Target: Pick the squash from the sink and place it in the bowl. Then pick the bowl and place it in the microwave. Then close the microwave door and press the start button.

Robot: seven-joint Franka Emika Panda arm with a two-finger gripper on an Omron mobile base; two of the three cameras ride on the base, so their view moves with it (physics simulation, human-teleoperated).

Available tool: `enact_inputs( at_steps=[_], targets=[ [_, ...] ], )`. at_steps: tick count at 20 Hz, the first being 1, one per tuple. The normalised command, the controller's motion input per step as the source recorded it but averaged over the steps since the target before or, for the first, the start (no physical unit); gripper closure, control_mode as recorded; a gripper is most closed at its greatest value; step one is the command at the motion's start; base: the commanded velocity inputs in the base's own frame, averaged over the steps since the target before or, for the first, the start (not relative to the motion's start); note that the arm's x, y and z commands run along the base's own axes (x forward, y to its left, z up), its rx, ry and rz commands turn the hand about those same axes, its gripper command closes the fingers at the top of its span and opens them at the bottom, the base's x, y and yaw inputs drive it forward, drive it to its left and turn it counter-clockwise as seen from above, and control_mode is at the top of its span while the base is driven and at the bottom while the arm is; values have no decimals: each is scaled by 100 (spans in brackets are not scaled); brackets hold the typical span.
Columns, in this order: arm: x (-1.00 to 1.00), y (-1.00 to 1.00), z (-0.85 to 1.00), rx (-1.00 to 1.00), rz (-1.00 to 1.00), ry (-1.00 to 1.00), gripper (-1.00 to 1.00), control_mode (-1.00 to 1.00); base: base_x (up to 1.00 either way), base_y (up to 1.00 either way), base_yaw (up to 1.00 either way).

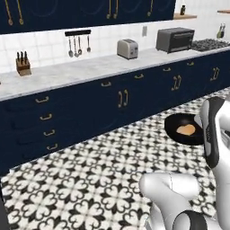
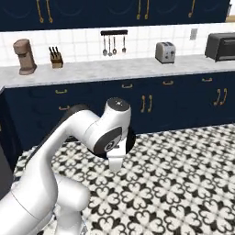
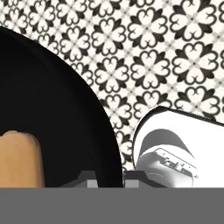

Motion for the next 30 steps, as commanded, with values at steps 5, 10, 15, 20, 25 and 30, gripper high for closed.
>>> enact_inputs(
  at_steps=[5, 10, 15, 20, 25, 30],
  targets=[
    [0, 0, 0, 0, 0, 0, 100, 100, -5, 0, -86],
    [0, 0, 0, 0, 0, 0, 100, 100, -3, 0, -84],
    [0, 0, 0, 0, 0, 0, 100, 100, 14, -19, -70],
    [0, 0, 0, 0, 0, 0, 100, 100, 79, -32, -56],
    [0, 0, 0, 0, 0, 0, 100, 100, 100, -64, -32],
    [0, 0, 0, 0, 0, 0, 100, 100, 100, -78, -21]
  ],
)
